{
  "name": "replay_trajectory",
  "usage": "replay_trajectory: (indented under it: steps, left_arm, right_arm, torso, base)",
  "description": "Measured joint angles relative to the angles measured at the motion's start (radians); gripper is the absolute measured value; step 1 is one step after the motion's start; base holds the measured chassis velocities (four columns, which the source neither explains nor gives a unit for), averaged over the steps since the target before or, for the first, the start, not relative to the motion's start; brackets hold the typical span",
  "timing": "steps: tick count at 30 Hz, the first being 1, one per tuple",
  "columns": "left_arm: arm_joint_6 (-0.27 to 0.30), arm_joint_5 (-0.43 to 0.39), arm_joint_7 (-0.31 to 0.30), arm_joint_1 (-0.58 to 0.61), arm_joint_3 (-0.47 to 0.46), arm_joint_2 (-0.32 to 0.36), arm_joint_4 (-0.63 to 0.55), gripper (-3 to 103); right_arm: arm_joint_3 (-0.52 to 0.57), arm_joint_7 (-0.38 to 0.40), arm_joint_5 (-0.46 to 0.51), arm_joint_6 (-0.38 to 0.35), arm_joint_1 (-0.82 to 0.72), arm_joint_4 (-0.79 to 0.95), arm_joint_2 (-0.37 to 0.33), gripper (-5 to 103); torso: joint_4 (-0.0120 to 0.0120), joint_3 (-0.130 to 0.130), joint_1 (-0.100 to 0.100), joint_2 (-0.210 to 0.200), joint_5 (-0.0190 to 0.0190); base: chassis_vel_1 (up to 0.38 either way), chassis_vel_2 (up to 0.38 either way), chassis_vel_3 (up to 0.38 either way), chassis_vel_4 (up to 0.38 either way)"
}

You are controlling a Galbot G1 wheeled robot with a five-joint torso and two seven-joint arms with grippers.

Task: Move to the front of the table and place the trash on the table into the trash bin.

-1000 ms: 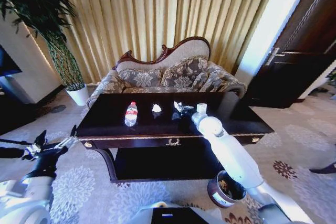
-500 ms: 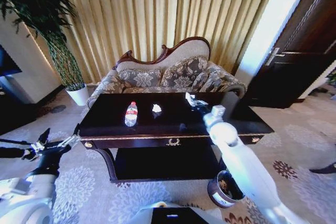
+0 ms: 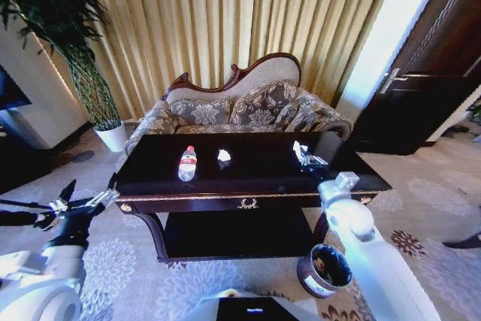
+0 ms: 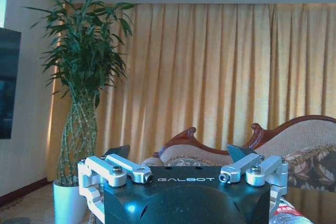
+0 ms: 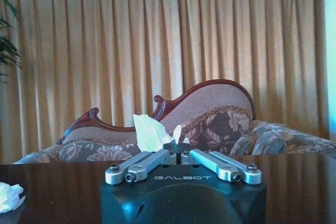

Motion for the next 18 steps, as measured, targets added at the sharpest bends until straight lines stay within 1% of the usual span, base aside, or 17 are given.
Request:
replay_trajectory:
  steps: [2, 8, 18]
  left_arm:
    - [0.003, -0.006, 0.004, 0.003, -0.004, 0.013, 0.0, 100]
    - [0.03, -0.043, 0.005, -0.002, -0.021, 0.034, 0.003, 100]
    - [0.037, -0.04, 0.011, -0.004, -0.033, 0.034, 0.005, 100]
  right_arm:
    - [0.012, -0.001, -0.01, 0.007, -0.033, 0.022, 0.014, 0]
    - [0.026, -0.006, -0.02, 0.008, -0.081, 0.066, 0.016, 0]
    - [0.041, -0.021, -0.026, -0.012, -0.102, 0.099, 0.015, 0]
  torso:
    - [0.0, 0.0, 0.0, 0.0, 0.0]
    - [-0.0001, 0.0, 0.0, 0.0, 0.0]
    - [-0.0001, 0.0, 0.0, 0.0, 0.0]
  base:
    - [0.0, 0.0, 0.0, 0.0]
    - [0.0, 0.0, 0.0, 0.0]
    - [0.0, 0.0, 0.0, 0.0]
